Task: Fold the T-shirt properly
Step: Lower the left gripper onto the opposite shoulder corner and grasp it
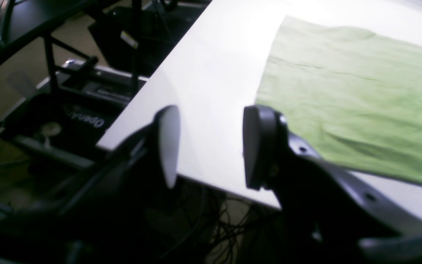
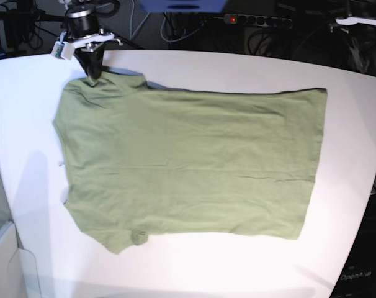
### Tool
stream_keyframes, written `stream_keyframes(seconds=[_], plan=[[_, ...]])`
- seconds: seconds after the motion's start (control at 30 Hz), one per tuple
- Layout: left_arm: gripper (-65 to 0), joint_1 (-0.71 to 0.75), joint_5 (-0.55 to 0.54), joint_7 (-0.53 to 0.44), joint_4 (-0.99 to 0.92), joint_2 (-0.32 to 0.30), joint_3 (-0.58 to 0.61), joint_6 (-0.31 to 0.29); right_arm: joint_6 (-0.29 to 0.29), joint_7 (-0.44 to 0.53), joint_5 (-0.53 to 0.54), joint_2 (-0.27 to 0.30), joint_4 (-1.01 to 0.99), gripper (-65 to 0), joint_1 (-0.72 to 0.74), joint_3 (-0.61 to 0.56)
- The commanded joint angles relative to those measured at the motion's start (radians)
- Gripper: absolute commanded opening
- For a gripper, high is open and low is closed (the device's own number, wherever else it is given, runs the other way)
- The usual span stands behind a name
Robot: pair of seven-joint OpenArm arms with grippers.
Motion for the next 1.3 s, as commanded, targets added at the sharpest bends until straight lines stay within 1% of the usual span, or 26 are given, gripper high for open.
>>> stream_keyframes(seconds=[0.0,0.1,0.2,0.27,0.3,0.37,0.43,0.5,0.7,0.73,0.83,0.9,1.0,1.13,1.27], plan=[[-38.1,0.008,0.000,-0.024,0.002,-0.006,-0.003,0.002,0.010,0.027,-0.003,0.006,0.017,-63.7,-0.009,0.002],[-37.9,-0.024,0.000,-0.009,-0.033,-0.006,-0.002,0.002,0.010,0.027,-0.005,0.006,0.017,-63.7,-0.007,0.000],[-33.7,-0.056,0.000,0.063,-0.052,-0.007,-0.008,0.000,0.010,0.027,-0.006,0.007,0.021,-63.5,-0.007,0.000],[-31.0,-0.073,0.000,0.103,-0.061,-0.007,-0.008,0.000,0.010,0.027,-0.028,0.016,0.024,-63.5,-0.007,0.000],[-30.6,-0.076,0.000,0.117,-0.064,-0.007,-0.008,-0.001,0.010,0.027,-0.043,0.013,0.026,-63.5,-0.007,0.000],[-30.5,-0.079,-0.005,0.131,-0.064,-0.007,-0.009,-0.038,0.010,0.025,-0.069,0.012,0.030,-63.5,-0.009,0.002],[-30.5,-0.098,-0.006,0.131,-0.064,-0.007,-0.009,-0.087,0.010,0.025,-0.081,0.009,0.030,-63.5,-0.009,0.002],[-30.5,-0.130,-0.006,0.140,-0.078,-0.006,-0.009,-0.115,0.010,0.019,-0.081,0.004,0.030,-63.7,-0.009,0.000],[-30.6,-0.287,-0.008,0.336,-0.187,-0.006,-0.011,-0.125,0.010,0.018,-0.081,0.010,0.030,-63.7,-0.007,0.000],[-30.6,-0.305,-0.008,0.347,-0.202,-0.006,-0.011,-0.128,0.010,0.018,-0.081,0.010,0.030,-63.7,-0.009,0.000],[-30.6,-0.353,-0.008,0.355,-0.247,-0.006,-0.011,-0.181,0.010,0.018,-0.081,0.012,0.030,-63.7,-0.011,0.000],[-30.6,-0.385,-0.008,0.355,-0.270,-0.006,-0.008,-0.196,0.010,0.018,-0.083,0.012,0.030,-63.7,-0.011,0.000],[-30.5,-0.418,-0.005,0.376,-0.308,-0.006,-0.002,-0.202,0.010,0.018,-0.083,0.012,0.030,-63.7,-0.011,0.000],[-30.5,-0.503,-0.002,0.485,-0.368,-0.006,-0.008,-0.204,0.010,0.018,-0.083,0.012,0.030,-63.7,-0.011,0.000],[-30.5,-0.532,-0.002,0.494,-0.395,-0.007,0.000,-0.207,0.010,0.018,-0.083,0.022,0.030,-63.8,-0.011,0.000]])
